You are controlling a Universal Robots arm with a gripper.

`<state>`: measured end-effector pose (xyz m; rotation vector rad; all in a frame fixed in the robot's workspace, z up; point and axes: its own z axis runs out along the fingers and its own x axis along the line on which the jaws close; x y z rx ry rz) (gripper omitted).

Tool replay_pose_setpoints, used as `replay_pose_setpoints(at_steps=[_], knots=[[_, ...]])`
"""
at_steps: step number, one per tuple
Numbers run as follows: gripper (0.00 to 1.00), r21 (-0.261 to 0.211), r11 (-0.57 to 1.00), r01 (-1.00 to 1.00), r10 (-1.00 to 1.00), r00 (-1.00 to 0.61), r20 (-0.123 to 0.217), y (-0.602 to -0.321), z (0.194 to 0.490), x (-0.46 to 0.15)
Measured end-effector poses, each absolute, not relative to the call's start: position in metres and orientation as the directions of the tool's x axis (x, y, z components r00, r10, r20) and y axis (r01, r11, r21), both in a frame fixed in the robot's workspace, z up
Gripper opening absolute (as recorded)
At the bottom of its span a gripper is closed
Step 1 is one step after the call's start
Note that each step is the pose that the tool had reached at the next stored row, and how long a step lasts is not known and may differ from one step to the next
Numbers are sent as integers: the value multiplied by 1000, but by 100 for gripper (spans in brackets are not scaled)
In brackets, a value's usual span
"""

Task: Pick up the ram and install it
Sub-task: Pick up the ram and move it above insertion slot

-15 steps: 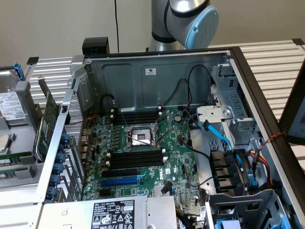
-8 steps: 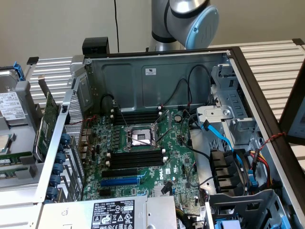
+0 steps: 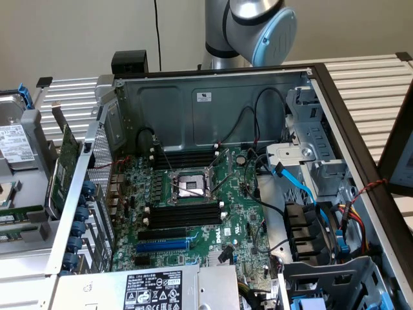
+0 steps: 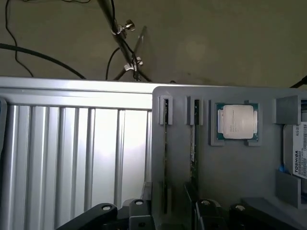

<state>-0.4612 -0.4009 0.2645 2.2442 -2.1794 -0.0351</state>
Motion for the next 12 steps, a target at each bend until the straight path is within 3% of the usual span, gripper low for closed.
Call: replay_pose_setpoints(at_steps=[12], knots=[[39, 25, -45, -999, -999, 45, -7, -401, 243, -460]])
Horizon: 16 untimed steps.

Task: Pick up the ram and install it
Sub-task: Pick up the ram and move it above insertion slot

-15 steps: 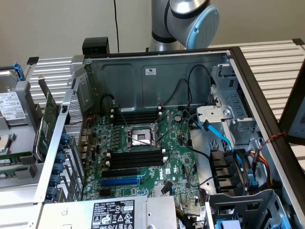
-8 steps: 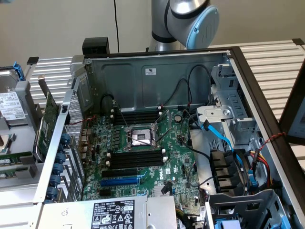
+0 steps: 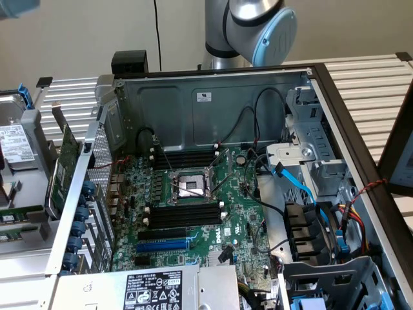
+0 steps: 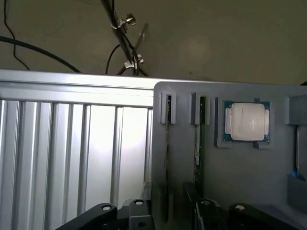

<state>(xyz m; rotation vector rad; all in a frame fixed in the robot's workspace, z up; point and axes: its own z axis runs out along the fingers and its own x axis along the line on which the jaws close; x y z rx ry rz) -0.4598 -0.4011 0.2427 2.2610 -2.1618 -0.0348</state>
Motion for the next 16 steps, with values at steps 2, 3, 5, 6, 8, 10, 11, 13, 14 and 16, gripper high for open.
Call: replay_pose_setpoints(at_steps=[2, 3, 5, 6, 8, 10, 11, 13, 14, 16], knots=[[39, 25, -47, -999, -999, 47, -7, -401, 239, -460], [39, 25, -48, -999, -999, 48, -7, -401, 237, -460], [39, 25, -51, -998, -999, 51, -7, -401, 234, -460], [39, 25, -52, -998, -999, 52, -7, -401, 232, -460], [39, 25, -54, -998, -999, 54, -7, -401, 228, -460], [39, 25, -56, -998, -998, 56, -7, -401, 224, -460], [39, 25, -57, -998, -998, 57, -7, -401, 223, -460], [39, 25, -59, -998, -998, 59, -7, -401, 219, -460], [39, 25, -60, -998, -998, 59, -7, -401, 217, -460], [39, 25, -60, -998, -998, 60, -7, -401, 214, -460]])
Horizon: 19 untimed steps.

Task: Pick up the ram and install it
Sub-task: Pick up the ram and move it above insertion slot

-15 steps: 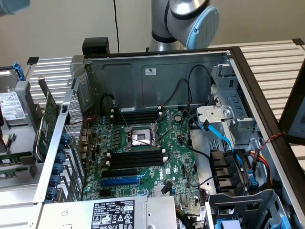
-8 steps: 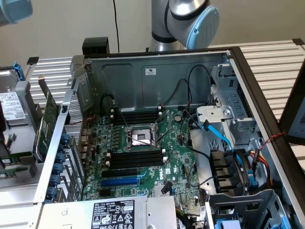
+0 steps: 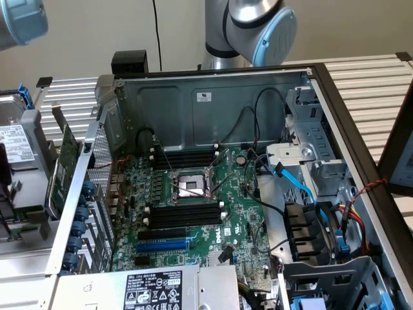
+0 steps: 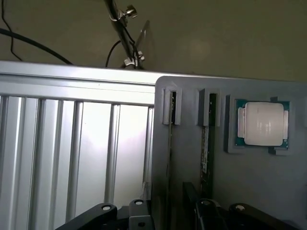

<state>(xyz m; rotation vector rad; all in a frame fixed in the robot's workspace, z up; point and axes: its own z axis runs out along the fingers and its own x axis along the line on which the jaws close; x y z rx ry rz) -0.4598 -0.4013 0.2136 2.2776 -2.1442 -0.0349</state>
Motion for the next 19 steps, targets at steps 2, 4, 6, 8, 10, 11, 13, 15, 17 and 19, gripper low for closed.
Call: replay_pose_setpoints(at_steps=[2, 4, 6, 8, 10, 11, 13, 15, 17, 19], knots=[[39, 25, -61, -998, -998, 61, -7, -401, 210, -460], [39, 25, -61, -998, -998, 61, -8, -401, 206, -460], [39, 25, -62, -998, -998, 61, -8, -401, 203, -460], [39, 25, -62, -998, -998, 61, -8, -401, 202, -460], [37, 26, -62, -998, -998, 61, -8, -401, 202, -460], [30, 26, -62, -998, -998, 61, -8, -401, 201, -460], [18, 26, -62, -998, -998, 61, -8, -401, 201, -460], [13, 26, -62, -998, -998, 61, -8, -401, 201, -460], [12, 25, -62, -998, -998, 61, -8, -401, 205, -460], [12, 26, -62, -998, -998, 61, -8, -401, 214, -460]])
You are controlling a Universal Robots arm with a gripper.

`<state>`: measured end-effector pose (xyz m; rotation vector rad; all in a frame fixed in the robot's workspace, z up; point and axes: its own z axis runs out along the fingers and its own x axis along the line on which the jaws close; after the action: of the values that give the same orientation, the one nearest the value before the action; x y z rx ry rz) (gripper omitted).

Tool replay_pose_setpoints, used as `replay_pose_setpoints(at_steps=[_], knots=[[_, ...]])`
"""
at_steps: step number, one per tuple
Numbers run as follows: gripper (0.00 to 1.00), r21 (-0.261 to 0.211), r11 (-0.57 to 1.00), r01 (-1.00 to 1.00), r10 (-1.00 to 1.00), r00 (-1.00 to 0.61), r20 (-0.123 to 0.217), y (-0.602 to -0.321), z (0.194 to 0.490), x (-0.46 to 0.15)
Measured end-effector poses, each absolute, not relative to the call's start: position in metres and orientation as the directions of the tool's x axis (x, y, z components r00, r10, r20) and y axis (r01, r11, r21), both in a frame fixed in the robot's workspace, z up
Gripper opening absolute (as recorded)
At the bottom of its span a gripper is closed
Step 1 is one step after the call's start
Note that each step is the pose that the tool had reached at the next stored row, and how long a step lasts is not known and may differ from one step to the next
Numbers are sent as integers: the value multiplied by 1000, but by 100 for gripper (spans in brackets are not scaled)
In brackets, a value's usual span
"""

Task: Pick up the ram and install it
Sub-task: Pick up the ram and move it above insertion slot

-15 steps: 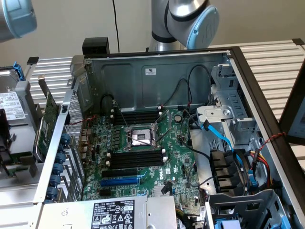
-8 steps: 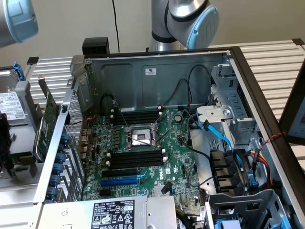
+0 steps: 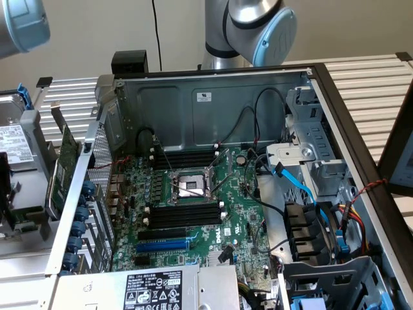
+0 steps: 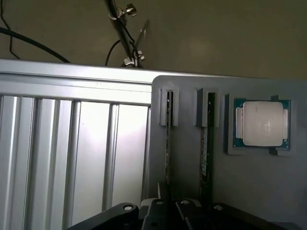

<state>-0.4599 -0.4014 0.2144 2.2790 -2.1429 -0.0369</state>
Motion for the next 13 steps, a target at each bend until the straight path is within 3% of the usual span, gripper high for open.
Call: replay_pose_setpoints(at_steps=[13], knots=[[12, 26, -61, -998, -998, 61, -8, -401, 273, -460]])
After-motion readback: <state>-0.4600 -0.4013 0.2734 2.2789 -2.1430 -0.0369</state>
